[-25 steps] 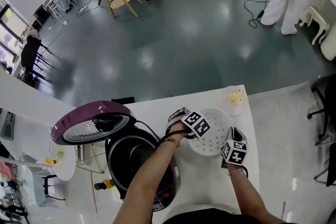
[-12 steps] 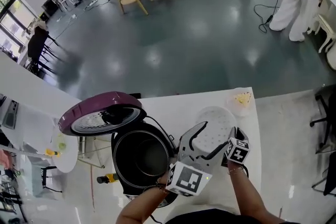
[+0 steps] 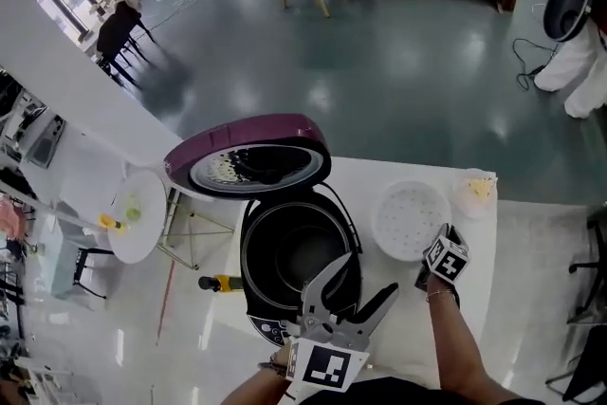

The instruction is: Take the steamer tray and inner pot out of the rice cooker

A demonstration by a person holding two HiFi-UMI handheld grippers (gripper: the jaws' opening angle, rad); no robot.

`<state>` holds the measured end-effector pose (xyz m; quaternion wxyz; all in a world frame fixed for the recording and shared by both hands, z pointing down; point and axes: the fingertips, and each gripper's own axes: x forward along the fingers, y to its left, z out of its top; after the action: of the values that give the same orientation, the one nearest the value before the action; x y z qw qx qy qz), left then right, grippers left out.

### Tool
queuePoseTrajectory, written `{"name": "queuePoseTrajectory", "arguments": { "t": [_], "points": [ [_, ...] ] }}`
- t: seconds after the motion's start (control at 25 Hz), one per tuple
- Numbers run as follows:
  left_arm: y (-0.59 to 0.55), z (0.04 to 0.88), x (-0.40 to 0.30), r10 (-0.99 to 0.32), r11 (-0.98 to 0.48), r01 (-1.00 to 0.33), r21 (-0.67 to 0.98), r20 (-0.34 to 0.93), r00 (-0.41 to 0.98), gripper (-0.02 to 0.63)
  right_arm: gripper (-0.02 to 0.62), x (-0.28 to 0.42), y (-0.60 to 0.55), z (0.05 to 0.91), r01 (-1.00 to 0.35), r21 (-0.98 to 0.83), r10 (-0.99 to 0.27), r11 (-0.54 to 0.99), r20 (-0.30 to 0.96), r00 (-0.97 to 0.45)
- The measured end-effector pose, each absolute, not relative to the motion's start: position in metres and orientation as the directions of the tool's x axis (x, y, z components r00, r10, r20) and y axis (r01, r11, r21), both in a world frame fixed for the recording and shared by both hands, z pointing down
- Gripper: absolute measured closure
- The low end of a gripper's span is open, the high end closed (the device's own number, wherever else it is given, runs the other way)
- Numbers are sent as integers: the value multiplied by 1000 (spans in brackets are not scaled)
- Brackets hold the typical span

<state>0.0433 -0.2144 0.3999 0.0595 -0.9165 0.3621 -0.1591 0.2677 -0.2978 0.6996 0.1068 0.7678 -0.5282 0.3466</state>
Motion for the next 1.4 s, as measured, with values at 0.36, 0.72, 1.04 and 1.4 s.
{"name": "queuePoseTrajectory", "arguments": {
  "t": [0.36, 0.72, 1.04, 1.4],
  "points": [
    [-214, 438, -122, -844, -446, -882, -153, 400, 357, 261, 324, 261, -277, 653, -848, -321, -812, -422, 550, 197],
    [-202, 501, -247, -757, -256, -953, -162, 647, 93, 261, 280, 46, -269, 513, -893, -298, -792, 338, 422, -441],
    [-225, 523, -253, -673, -345, -898, -272, 739, 35, 261, 249, -51, -268, 496, -806, 38, -689, 590, 544, -479],
    [-250, 555, -254, -580, -418, -867, -272, 815, 23, 261, 235, -71, -287, 531, -727, 186, -609, 661, 699, -375]
  ]
}}
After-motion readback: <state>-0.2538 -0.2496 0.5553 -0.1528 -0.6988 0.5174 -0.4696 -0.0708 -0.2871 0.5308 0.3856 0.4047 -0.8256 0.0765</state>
